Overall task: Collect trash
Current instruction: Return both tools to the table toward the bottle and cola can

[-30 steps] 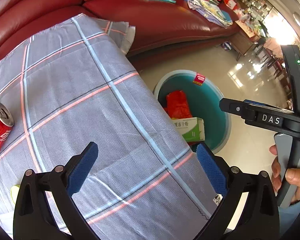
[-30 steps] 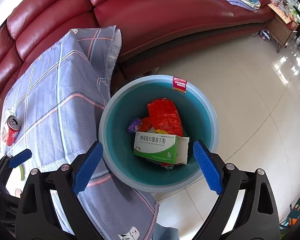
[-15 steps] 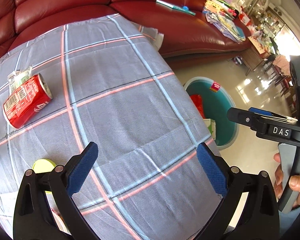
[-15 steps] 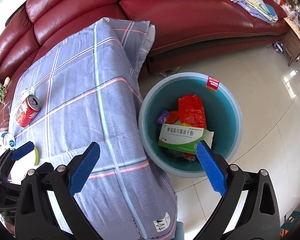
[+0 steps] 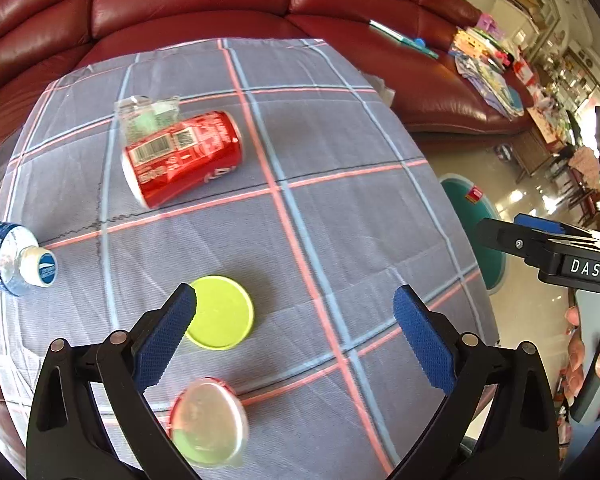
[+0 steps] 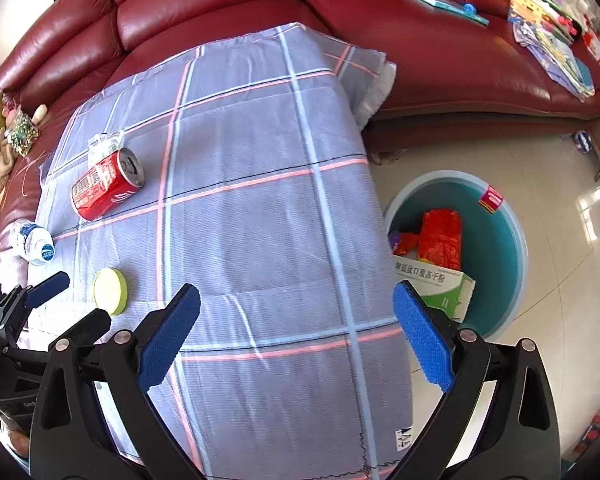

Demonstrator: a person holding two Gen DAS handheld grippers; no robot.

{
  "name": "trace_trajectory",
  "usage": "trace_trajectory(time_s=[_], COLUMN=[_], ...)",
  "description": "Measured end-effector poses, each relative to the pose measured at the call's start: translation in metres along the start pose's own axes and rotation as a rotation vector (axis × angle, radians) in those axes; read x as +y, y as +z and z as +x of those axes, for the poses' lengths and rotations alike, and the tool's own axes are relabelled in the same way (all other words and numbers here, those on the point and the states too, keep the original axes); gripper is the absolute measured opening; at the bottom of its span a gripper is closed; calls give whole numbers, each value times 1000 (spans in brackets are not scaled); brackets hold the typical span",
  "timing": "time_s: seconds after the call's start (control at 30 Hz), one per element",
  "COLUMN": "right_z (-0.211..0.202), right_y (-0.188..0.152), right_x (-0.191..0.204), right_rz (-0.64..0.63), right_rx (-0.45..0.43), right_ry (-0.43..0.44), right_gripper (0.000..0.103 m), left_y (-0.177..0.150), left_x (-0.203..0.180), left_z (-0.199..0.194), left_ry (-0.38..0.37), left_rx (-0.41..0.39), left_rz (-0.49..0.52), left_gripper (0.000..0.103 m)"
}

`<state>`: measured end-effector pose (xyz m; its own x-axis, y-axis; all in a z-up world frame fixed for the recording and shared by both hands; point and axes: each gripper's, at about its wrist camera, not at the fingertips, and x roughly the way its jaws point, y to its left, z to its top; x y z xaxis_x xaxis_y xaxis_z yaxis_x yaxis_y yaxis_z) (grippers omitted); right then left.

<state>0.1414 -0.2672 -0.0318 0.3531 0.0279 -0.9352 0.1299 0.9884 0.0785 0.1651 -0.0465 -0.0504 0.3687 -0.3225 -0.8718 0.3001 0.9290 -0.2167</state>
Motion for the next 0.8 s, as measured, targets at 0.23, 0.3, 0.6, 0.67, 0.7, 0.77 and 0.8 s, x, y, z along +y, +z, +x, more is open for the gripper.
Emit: trace_trajectory(time_s=[0.23, 0.3, 0.6, 0.67, 0.7, 0.77, 0.8], right_z=[10, 12, 26, 28, 30, 33, 35], right_y=[12, 15, 17, 17, 18, 20, 21], right_x=[63, 81, 140, 147, 151, 158, 163], right_rz=[-86, -117, -201, -209, -211, -214, -216], right_rx=[24, 28, 52, 57, 59, 63, 65], right_ry=[32, 39, 56, 60, 62, 66, 68], right_gripper=[93, 93, 93, 93, 93, 93, 93], left_y=[-5, -8, -17, -19, -20, -20, -20], left_x=[60, 76, 148, 168, 178, 197, 206], left_z=[-23, -30, -55, -60, -62, -65, -66], left_ry=[34, 47, 137, 162, 172, 202, 215], left_rx=[-32, -42, -62, -64, -64, -62, -66], left_rz=[-106, -135, -284, -347, -378, -436, -468], left_gripper=[99, 99, 99, 99, 99, 99, 99])
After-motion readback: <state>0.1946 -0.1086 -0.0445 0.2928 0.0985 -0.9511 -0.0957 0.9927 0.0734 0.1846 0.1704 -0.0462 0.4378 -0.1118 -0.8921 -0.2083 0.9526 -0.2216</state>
